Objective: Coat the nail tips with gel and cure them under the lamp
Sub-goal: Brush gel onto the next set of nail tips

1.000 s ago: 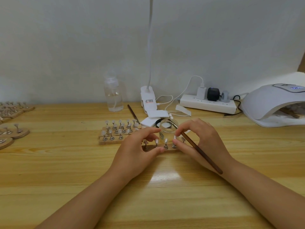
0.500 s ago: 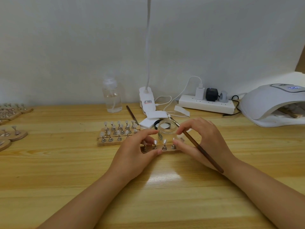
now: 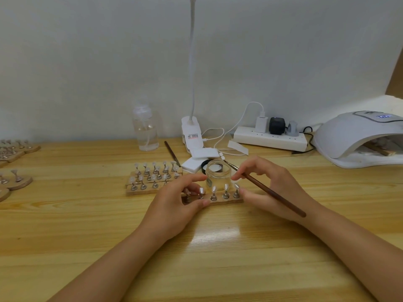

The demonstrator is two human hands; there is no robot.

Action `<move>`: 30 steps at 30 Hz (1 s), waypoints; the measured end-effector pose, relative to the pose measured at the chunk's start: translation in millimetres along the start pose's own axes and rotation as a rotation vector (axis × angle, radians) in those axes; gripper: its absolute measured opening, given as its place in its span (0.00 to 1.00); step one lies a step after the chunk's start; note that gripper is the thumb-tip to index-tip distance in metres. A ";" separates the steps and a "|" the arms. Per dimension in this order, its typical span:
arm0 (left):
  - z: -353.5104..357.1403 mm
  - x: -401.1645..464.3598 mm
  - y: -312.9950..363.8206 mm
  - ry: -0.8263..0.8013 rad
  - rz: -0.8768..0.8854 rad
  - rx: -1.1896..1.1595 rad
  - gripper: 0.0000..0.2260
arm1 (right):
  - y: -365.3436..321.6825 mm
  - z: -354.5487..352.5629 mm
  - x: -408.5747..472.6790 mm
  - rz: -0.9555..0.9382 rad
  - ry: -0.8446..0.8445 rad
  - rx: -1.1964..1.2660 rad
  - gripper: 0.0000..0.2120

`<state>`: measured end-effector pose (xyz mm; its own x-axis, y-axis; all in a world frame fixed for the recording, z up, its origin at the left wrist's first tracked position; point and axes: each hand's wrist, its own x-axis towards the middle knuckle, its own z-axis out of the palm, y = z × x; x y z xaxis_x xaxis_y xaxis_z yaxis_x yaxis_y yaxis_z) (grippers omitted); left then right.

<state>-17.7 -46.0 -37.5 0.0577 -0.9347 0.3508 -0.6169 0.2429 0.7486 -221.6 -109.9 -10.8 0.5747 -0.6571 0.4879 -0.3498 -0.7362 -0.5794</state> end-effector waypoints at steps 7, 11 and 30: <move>-0.2 0.3 1.5 0.001 0.011 0.003 0.20 | -2.0 0.6 0.8 0.009 -0.021 -0.002 0.11; -0.5 0.3 0.9 0.001 0.009 0.003 0.20 | -1.5 0.9 0.1 -0.014 -0.009 -0.003 0.10; 0.0 0.5 -0.5 0.006 0.016 0.029 0.20 | 6.5 9.4 -0.4 -0.243 0.125 -0.146 0.09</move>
<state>-17.4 -46.6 -37.7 0.0526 -0.9292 0.3657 -0.6405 0.2496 0.7263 -217.1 -112.8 -21.0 0.5625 -0.4671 0.6822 -0.3211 -0.8838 -0.3403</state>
